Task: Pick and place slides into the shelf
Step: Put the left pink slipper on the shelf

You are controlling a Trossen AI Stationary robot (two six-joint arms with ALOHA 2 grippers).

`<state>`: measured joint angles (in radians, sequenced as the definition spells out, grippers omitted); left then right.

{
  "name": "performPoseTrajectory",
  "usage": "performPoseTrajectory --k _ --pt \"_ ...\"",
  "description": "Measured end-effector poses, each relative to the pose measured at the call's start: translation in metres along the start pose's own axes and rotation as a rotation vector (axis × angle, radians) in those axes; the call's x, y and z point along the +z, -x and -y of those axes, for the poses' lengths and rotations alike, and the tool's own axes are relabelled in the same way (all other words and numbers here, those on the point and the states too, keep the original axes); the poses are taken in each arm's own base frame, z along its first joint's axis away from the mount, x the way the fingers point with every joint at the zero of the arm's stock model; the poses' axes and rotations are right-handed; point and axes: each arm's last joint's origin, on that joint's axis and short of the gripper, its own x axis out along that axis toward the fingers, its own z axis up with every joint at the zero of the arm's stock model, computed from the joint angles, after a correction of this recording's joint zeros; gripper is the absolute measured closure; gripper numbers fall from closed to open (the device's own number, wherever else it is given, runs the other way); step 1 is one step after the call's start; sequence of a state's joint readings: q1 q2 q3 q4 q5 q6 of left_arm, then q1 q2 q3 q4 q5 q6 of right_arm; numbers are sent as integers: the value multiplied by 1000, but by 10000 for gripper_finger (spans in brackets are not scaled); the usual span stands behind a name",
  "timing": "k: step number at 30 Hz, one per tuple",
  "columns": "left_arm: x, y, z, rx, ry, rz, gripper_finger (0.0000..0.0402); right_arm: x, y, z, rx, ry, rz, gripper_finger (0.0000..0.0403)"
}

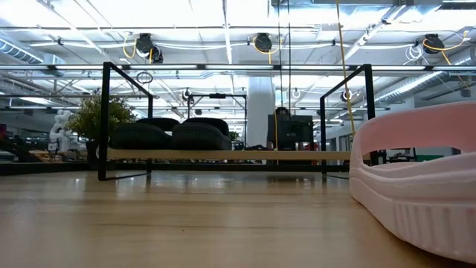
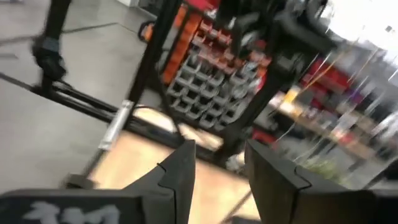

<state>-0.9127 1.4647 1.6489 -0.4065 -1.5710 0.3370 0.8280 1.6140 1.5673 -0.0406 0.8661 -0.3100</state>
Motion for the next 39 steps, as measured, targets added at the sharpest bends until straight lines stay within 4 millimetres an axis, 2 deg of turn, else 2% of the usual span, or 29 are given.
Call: performPoseTrajectory --k 6,11,17,21,29,39 --pt "0 12 1 -37 5 23 284 -21 -6 -34 49 -176 -116 275" --pt "1 20 1 -60 24 37 284 -52 -12 -57 64 -291 -292 275" --pt "1 28 1 -84 31 50 284 -94 -18 -78 152 -375 -593 275" --pt "1 29 1 -85 30 51 284 -113 -20 -79 141 -385 -752 275" --pt "0 28 2 -81 2 51 284 -129 -24 -64 118 -454 -980 275" --pt "-2 27 2 -80 -24 51 284 -136 -30 -53 113 -468 -1064 275"
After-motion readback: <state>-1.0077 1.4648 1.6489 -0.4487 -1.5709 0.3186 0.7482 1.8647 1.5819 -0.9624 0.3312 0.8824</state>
